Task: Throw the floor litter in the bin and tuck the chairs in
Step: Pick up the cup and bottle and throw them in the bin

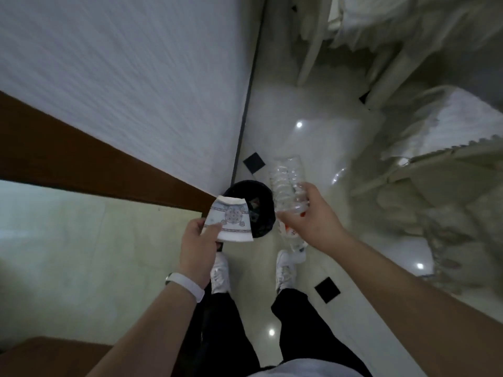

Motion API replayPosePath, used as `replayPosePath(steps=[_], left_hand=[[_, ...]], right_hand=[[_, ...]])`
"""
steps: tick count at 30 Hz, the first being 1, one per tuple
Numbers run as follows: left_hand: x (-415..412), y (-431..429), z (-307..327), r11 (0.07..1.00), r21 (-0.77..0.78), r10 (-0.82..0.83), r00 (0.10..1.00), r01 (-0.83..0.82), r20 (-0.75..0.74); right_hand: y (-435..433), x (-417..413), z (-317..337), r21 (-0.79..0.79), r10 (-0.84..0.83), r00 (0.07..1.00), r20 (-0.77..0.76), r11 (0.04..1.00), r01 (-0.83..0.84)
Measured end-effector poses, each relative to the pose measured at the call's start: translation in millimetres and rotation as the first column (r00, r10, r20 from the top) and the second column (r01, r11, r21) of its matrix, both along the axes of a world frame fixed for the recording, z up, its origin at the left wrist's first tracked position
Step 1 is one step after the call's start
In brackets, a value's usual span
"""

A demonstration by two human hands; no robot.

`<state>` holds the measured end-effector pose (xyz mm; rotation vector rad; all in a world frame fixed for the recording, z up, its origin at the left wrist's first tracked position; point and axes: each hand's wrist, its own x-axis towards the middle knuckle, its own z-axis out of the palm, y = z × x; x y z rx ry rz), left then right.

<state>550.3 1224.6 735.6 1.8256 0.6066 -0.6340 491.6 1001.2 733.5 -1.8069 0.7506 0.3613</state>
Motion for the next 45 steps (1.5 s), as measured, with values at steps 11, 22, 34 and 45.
replayPosePath(steps=[11,22,34,45], left_hand=[[78.4,5.5,-224.7,0.98,0.051,-0.183,0.972,0.192,-0.147],[101.2,12.1,-426.8,0.965,0.056,-0.244,0.957,0.255,-0.155],[99.0,9.4,-468.7,0.871,0.038,-0.487,0.87,0.49,-0.071],[104.7,13.0,-353.7,0.446,0.375,-0.892,0.438,0.813,0.113]], right_hand=[[38.0,56.9,-181.4,-0.022,-0.175,0.984,-0.042,0.984,0.174],[54.9,94.9,-398.8,-0.074,-0.178,0.984,-0.028,0.982,0.175],[76.1,95.6,-480.1,-0.19,-0.064,0.994,-0.089,0.981,0.047],[49.4,80.5,-354.9,-0.462,0.368,0.915,-0.168,0.79,-0.403]])
